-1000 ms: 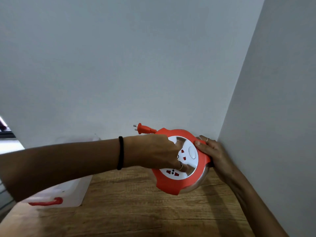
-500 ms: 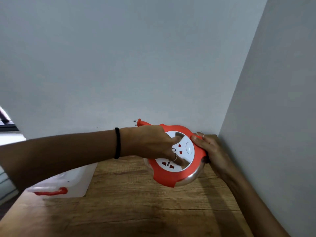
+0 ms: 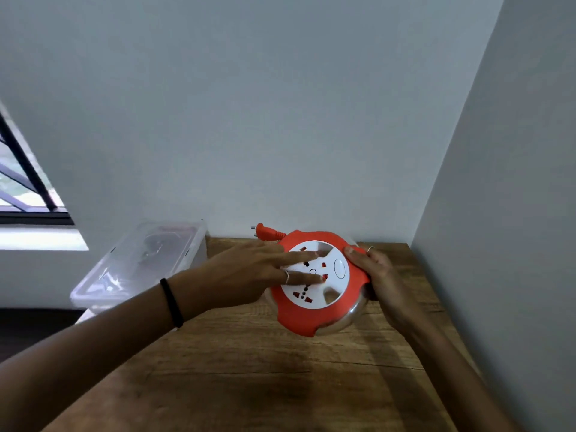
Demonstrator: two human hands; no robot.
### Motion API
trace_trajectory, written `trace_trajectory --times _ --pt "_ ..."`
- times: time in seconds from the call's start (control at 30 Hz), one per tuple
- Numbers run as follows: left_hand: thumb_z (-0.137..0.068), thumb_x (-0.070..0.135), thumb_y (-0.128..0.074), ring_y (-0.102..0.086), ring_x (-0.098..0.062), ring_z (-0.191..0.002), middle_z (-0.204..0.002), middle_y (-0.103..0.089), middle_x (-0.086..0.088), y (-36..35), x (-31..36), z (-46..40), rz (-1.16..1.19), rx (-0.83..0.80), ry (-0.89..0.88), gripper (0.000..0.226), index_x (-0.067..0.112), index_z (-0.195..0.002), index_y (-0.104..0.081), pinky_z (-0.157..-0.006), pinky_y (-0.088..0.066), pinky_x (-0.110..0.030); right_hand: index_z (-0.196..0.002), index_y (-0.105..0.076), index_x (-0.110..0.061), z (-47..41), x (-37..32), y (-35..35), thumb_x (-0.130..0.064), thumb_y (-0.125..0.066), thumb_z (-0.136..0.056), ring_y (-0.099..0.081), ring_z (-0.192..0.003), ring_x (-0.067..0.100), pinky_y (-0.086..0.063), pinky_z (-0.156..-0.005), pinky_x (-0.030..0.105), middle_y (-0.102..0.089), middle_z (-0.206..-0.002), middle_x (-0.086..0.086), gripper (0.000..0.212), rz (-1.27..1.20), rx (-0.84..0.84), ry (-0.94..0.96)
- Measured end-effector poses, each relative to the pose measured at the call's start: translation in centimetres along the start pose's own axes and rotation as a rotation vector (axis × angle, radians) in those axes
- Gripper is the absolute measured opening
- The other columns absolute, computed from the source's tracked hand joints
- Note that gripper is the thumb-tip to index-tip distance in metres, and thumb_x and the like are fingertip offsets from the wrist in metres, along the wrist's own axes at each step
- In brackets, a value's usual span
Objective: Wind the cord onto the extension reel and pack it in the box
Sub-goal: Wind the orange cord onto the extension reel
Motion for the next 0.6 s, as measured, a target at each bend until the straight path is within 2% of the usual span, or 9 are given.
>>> trace_trajectory --times 0.03,0.1,0.17,0.23,0.27,0.33,0.37,0.47,0.6 --pt "-0.079 0.008 -0.073 -0.058 -0.028 -0.12 -0.145 -0.047 -0.008 0.3 -0.6 0.7 0.04 0.107 0.071 0.065 0.025 -0.137 -0.05 -0.094 -0.052 -0.044 -0.095 -0.058 0.005 0.2 0.2 0.1 -0.057 -0.062 -0.074 -0.05 -0.062 0.022 -0.034 -0.051 0.024 -0.051 -0.074 0.013 0.065 -0.005 0.026 -0.01" --pt "-0.085 0.013 -0.069 -0.051 -0.02 -0.127 -0.144 -0.048 -0.002 0.3 -1.2 2.9 0.202 0.269 0.3 0.048 0.018 -0.132 -0.056 -0.101 -0.046 -0.037 -0.091 -0.061 -0.002 0.7 0.7 0.2 -0.061 -0.063 -0.066 -0.046 -0.065 0.023 -0.03 -0.051 0.025 -0.049 -0.076 0.014 0.065 -0.023 0.077 -0.035" --pt "-0.092 0.027 -0.059 -0.049 -0.013 -0.126 -0.138 -0.052 0.003 -1.0 -2.8 5.5 0.432 0.386 0.673 0.039 0.015 -0.13 -0.055 -0.101 -0.044 -0.03 -0.085 -0.062 -0.016 1.0 1.0 -0.1 -0.062 -0.062 -0.064 -0.043 -0.062 0.021 -0.026 -0.05 0.025 -0.047 -0.073 0.012 0.051 -0.037 0.111 -0.058" --pt "-0.091 0.045 -0.053 -0.061 -0.016 -0.105 -0.123 -0.062 -0.004 -4.6 -3.6 8.0 0.727 0.317 1.098 0.05 0.013 -0.129 -0.051 -0.088 -0.051 -0.031 -0.081 -0.061 -0.021 1.1 1.3 -0.7 -0.059 -0.06 -0.068 -0.042 -0.056 0.017 -0.024 -0.047 0.023 -0.047 -0.066 0.006 0.04 -0.034 0.11 -0.074" --pt "-0.089 0.05 -0.051 -0.064 -0.015 -0.098 -0.118 -0.064 -0.005 -6.2 -3.3 8.6 0.931 0.292 1.205 0.054 0.014 -0.13 -0.048 -0.083 -0.054 -0.032 -0.079 -0.06 -0.021 1.1 1.5 -1.0 -0.056 -0.059 -0.071 -0.042 -0.052 0.016 -0.024 -0.047 0.021 -0.047 -0.062 0.004 0.036 -0.033 0.112 -0.083" --pt "-0.089 0.044 -0.054 -0.067 -0.013 -0.092 -0.112 -0.067 -0.004 -7.4 -1.9 8.2 1.33 0.36 1.231 0.047 0.017 -0.127 -0.05 -0.073 -0.058 -0.027 -0.081 -0.06 -0.02 1.4 1.8 -1.7 -0.053 -0.057 -0.073 -0.044 -0.05 0.012 -0.025 -0.047 0.02 -0.048 -0.061 0.001 0.034 -0.036 0.117 -0.095" --pt "-0.087 0.041 -0.057 -0.067 -0.012 -0.09 -0.11 -0.068 -0.003 -7.3 -1.4 8.0 1.432 0.39 1.234 0.044 0.019 -0.124 -0.052 -0.067 -0.058 -0.023 -0.084 -0.061 -0.019 1.5 2.0 -1.9 -0.053 -0.057 -0.073 -0.045 -0.052 0.013 -0.025 -0.047 0.021 -0.05 -0.064 0.003 0.036 -0.039 0.121 -0.102" --pt "-0.081 0.034 -0.066 -0.065 -0.011 -0.091 -0.109 -0.067 -0.004 -7.5 -0.9 7.9 1.511 0.413 1.262 0.058 0.017 -0.133 -0.047 -0.066 -0.058 -0.024 -0.084 -0.062 -0.018 1.8 2.7 -2.1 -0.054 -0.059 -0.076 -0.048 -0.057 0.018 -0.028 -0.05 0.023 -0.053 -0.067 0.006 0.036 -0.044 0.136 -0.12" --pt "-0.081 0.027 -0.069 -0.065 -0.016 -0.094 -0.114 -0.066 -0.007 -8.5 -1.1 8.8 1.509 0.399 1.324 0.065 0.013 -0.138 -0.043 -0.074 -0.058 -0.032 -0.084 -0.061 -0.012 1.9 3.1 -2.5 -0.045 -0.06 -0.088 -0.053 -0.05 0.008 -0.035 -0.044 0.018 -0.055 -0.054 -0.008 0.033 -0.002 0.132 -0.137"
Point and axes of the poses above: each hand's wrist, its own z-axis away from the middle knuckle, its own y-axis out of the back of the hand, x = y × z, the point moved 9 cm from there along -z, towards the middle knuckle
